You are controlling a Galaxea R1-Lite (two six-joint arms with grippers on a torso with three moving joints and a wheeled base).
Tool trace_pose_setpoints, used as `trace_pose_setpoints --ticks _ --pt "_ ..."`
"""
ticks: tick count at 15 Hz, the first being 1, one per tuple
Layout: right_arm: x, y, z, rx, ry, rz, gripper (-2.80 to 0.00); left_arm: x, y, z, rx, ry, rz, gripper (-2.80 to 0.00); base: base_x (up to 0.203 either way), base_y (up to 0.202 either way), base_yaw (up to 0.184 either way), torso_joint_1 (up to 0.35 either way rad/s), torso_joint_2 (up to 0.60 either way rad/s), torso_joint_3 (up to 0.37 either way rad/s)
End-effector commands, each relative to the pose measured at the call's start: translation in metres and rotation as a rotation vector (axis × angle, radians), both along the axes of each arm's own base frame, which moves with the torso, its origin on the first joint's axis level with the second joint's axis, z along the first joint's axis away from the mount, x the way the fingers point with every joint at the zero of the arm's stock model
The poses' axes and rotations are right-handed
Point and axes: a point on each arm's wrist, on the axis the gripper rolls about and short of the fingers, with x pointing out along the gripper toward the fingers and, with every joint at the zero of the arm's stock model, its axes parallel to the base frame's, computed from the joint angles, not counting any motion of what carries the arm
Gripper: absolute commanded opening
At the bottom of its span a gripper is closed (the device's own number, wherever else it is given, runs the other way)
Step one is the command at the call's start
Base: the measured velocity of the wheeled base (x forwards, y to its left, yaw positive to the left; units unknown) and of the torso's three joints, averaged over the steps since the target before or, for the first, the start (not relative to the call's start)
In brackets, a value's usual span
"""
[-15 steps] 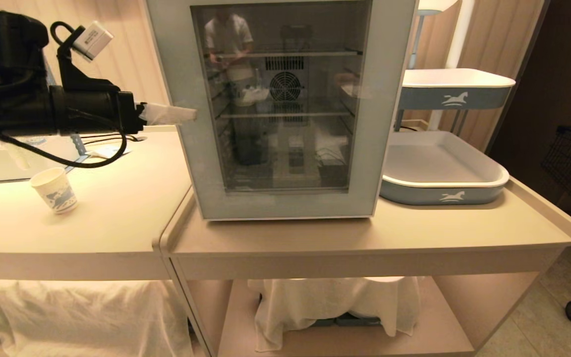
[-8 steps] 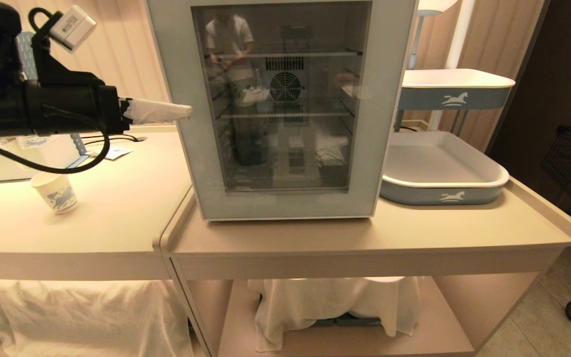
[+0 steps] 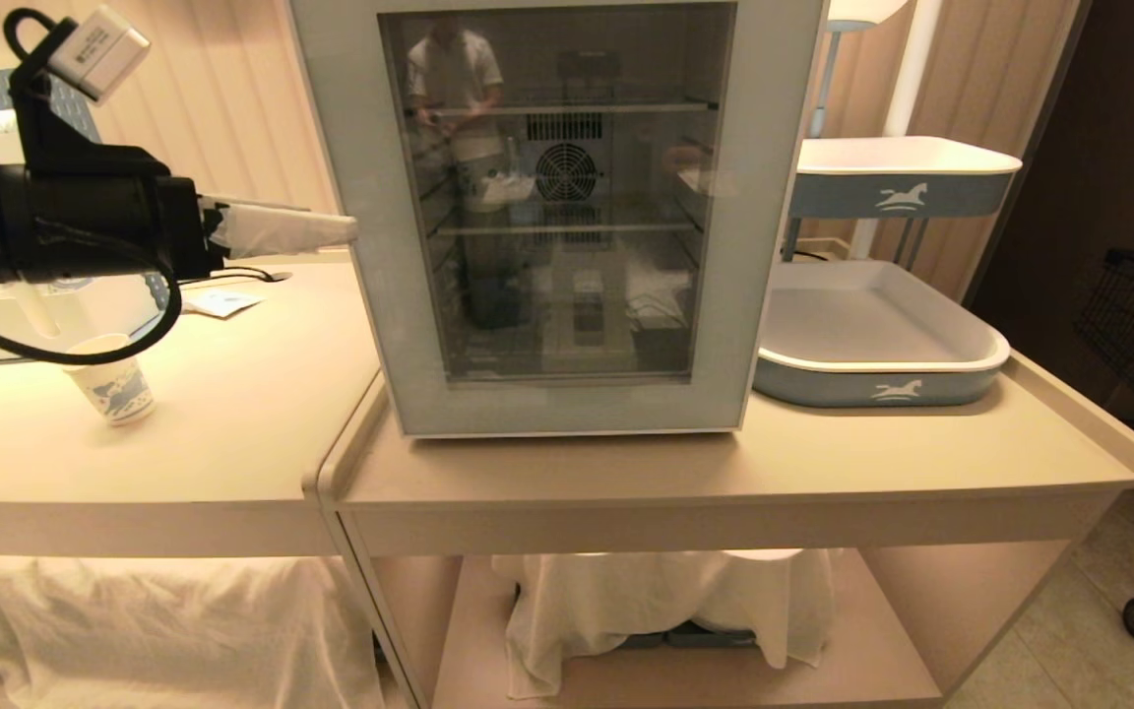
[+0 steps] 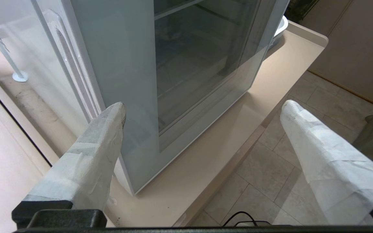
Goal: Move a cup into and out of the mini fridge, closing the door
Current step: Open the freezer door
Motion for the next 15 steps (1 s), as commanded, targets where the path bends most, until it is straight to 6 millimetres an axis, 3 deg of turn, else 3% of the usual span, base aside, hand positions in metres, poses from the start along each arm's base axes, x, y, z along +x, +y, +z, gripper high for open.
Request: trace_pose_setpoints --ticks 1,15 --pt "0.0 0.0 0.0 -0.001 -0.001 0.001 -2.8 -0.001 0.001 0.001 0.001 -0.008 -0.001 0.0 0.0 0.0 0.0 0.0 0.0 0.0" --pt "0.0 0.0 0.0 -0.001 -0.001 0.0 -2.8 0.024 0.02 -0.013 0.117 -0.08 0.046 0.0 0.0 0.0 0.0 0.0 0.0 0.0"
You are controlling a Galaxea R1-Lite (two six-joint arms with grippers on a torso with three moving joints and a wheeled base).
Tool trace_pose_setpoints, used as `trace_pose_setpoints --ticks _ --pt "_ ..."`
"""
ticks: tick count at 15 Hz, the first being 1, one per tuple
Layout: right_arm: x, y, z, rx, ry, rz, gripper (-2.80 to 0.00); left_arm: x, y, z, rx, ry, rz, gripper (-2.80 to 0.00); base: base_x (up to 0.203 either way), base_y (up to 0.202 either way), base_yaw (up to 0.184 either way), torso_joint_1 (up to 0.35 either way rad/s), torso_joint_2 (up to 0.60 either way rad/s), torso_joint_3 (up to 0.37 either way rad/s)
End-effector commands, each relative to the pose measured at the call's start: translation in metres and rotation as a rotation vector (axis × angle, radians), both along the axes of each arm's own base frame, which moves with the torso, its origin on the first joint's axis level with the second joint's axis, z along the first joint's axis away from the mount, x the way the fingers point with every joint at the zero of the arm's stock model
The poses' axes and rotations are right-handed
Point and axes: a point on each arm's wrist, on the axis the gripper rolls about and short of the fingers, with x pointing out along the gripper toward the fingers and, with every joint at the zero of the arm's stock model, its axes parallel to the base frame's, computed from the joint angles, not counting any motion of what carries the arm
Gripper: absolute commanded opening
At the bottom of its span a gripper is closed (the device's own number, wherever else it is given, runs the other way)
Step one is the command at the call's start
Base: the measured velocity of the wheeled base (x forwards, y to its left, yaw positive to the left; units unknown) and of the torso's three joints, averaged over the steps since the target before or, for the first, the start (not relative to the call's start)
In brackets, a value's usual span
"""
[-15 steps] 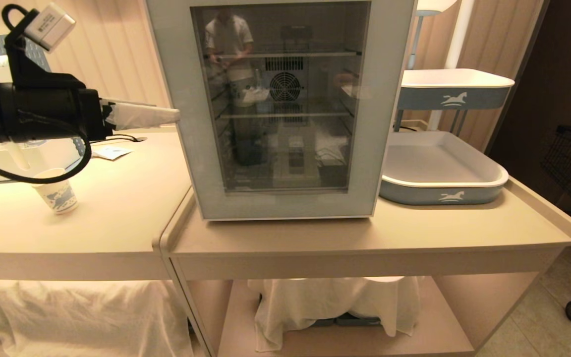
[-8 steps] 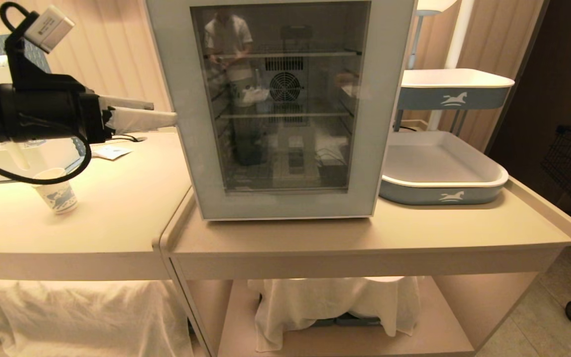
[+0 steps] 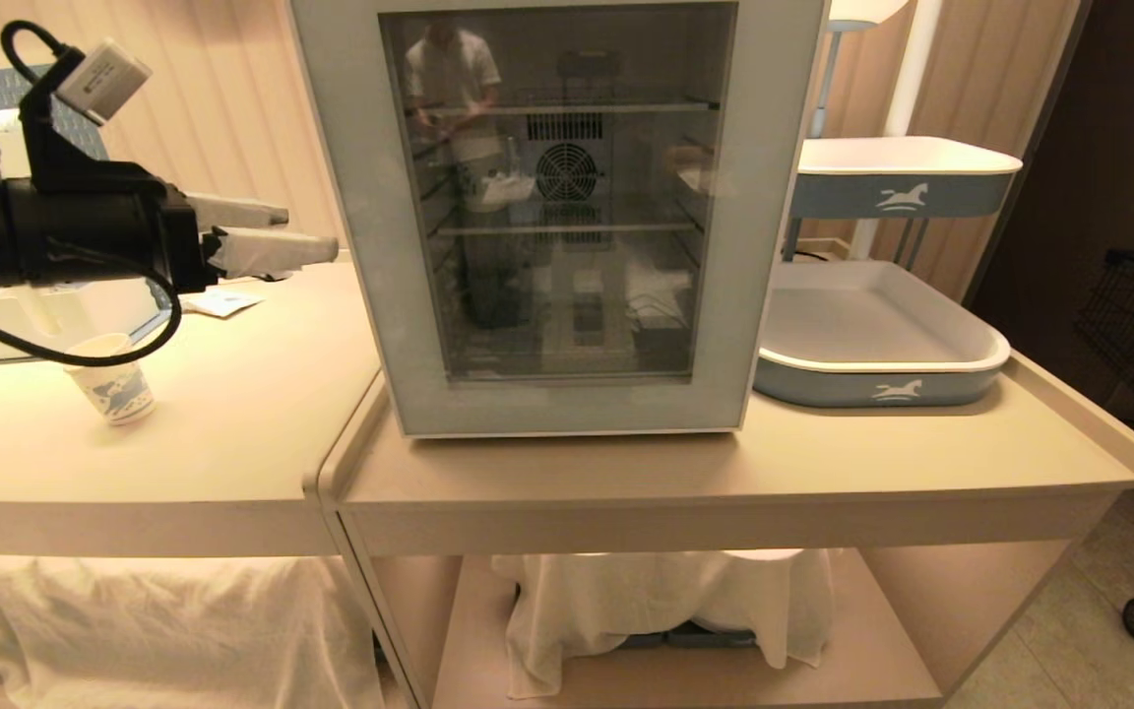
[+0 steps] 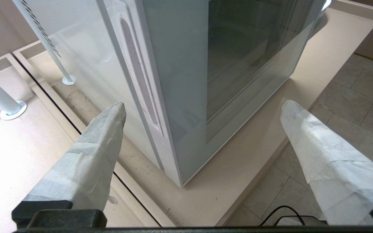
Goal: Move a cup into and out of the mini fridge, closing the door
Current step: Open the freezer door
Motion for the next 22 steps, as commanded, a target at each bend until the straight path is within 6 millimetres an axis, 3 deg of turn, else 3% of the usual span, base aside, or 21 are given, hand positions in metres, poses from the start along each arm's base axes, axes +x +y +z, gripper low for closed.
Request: trace_pose_setpoints --ticks 1,22 --pt "0.0 0.0 0.0 -0.001 -0.001 0.001 -2.8 0.007 0.002 -0.006 0.005 0.013 0.006 0.0 0.0 0.0 0.0 0.0 0.0 0.0" --pt "0.0 0.0 0.0 -0.001 -0.001 0.0 -2.8 0.042 -0.022 0.005 -0.103 0.074 -0.051 0.0 0.0 0.0 0.0 0.0 0.0 0.0"
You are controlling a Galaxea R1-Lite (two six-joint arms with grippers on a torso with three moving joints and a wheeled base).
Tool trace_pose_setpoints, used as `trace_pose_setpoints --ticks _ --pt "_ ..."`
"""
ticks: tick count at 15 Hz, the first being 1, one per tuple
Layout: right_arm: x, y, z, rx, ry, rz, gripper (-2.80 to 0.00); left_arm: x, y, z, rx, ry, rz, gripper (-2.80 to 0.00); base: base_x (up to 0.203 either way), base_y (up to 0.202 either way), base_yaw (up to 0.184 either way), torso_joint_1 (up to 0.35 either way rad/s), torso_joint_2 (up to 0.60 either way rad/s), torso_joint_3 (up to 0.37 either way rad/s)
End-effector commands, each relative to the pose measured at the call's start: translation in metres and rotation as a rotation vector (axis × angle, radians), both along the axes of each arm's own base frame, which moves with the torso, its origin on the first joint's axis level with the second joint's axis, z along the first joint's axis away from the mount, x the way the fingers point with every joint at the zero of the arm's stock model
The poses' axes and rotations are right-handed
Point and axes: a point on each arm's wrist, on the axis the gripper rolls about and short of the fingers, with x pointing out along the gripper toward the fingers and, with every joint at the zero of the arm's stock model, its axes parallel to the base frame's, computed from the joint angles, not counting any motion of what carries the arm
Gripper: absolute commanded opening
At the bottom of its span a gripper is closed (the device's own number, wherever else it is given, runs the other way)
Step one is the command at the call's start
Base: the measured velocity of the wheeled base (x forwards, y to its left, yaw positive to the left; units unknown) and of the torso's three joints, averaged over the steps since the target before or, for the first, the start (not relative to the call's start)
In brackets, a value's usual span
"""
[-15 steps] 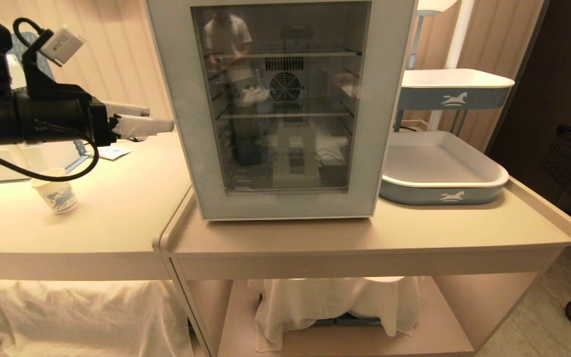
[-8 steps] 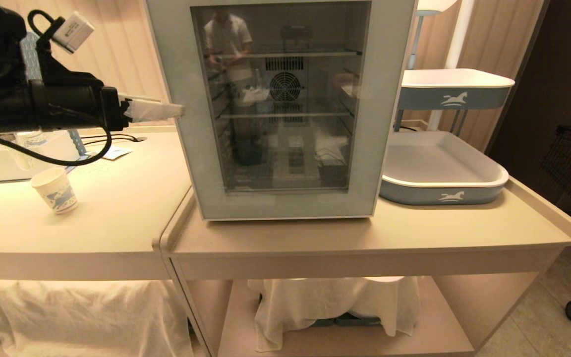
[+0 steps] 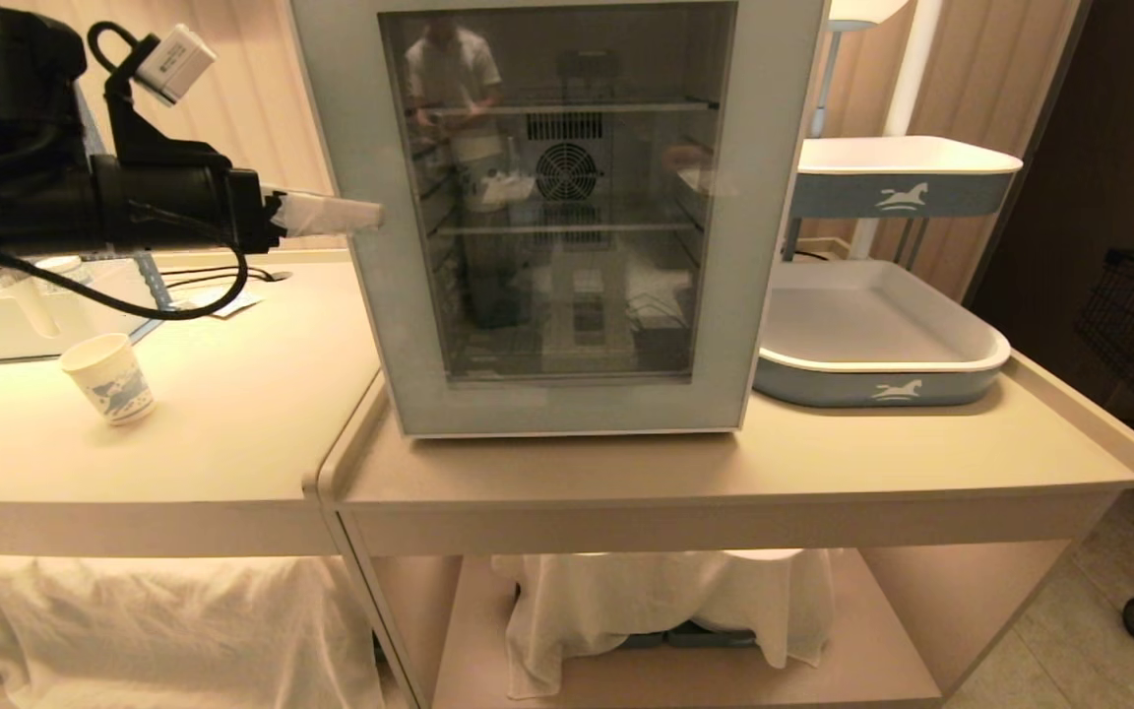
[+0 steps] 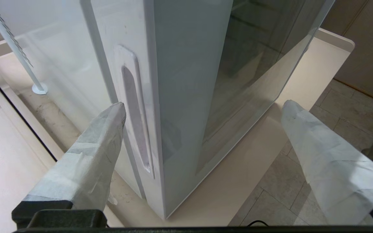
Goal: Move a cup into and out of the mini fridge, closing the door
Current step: Open the freezer door
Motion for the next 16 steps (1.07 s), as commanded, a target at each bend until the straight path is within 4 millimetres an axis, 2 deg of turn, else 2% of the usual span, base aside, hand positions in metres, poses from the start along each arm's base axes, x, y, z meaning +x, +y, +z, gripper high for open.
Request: trace_pose_setpoints --ticks 1,16 --pt "0.0 0.0 0.0 -0.001 -0.001 0.001 -2.8 0.0046 -0.0027 -0.0014 0.0 0.002 -0.011 0.0 0.0 0.0 0.0 0.0 0.0 0.0" --pt "0.0 0.0 0.0 -0.001 -0.001 0.0 -2.8 0.0058 -0.0074 -0.0023 -0.028 0.034 -0.018 0.0 0.0 0.0 0.0 0.0 0.0 0.0"
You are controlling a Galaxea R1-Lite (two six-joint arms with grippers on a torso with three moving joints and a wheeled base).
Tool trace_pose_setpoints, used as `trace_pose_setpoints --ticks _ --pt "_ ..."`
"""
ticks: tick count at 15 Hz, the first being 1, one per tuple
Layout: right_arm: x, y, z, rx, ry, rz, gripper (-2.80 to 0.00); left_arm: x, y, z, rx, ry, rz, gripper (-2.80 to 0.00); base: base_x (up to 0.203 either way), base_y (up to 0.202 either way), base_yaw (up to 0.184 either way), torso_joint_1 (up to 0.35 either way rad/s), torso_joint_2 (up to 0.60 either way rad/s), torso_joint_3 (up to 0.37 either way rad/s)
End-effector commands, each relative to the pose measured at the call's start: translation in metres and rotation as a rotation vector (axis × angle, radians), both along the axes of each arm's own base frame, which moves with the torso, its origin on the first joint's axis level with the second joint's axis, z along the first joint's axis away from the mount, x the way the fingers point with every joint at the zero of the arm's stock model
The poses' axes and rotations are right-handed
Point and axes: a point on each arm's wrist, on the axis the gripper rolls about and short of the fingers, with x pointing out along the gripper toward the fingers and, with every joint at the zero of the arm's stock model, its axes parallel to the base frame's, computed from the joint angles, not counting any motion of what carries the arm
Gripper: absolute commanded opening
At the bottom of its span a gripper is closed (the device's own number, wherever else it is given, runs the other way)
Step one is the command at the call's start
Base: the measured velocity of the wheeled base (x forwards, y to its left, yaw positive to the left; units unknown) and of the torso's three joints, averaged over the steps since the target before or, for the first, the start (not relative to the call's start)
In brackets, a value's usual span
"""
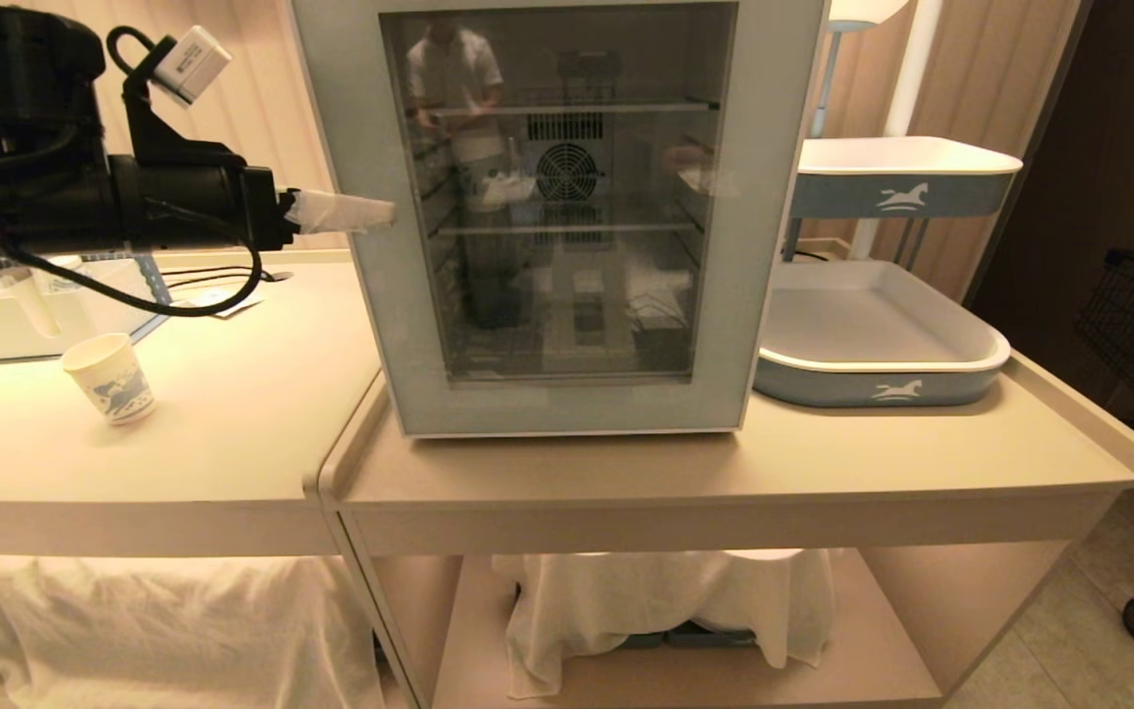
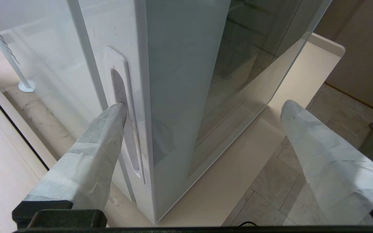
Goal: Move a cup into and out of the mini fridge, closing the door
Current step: Open the freezer door
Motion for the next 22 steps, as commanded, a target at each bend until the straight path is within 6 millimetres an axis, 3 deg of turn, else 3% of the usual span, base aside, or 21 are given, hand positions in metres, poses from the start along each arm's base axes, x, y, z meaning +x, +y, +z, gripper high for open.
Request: trace_pose_setpoints --ticks 1,14,22 --pt "0.0 0.0 0.0 -0.001 -0.001 0.0 -2.8 0.0 -0.001 0.0 -0.009 0.009 -0.004 0.0 0.0 0.0 0.0 0.0 0.0 0.0" --pt "0.0 0.0 0.0 -0.001 -0.001 0.001 -2.8 0.008 -0.013 0.004 -0.031 0.002 -0.036 0.0 0.0 0.0 0.0 0.0 0.0 0.0" --pt "0.0 0.0 0.0 -0.001 -0.001 0.001 -2.8 -0.008 -0.012 0.006 -0.033 0.014 -0.037 0.0 0.0 0.0 0.0 0.0 0.0 0.0"
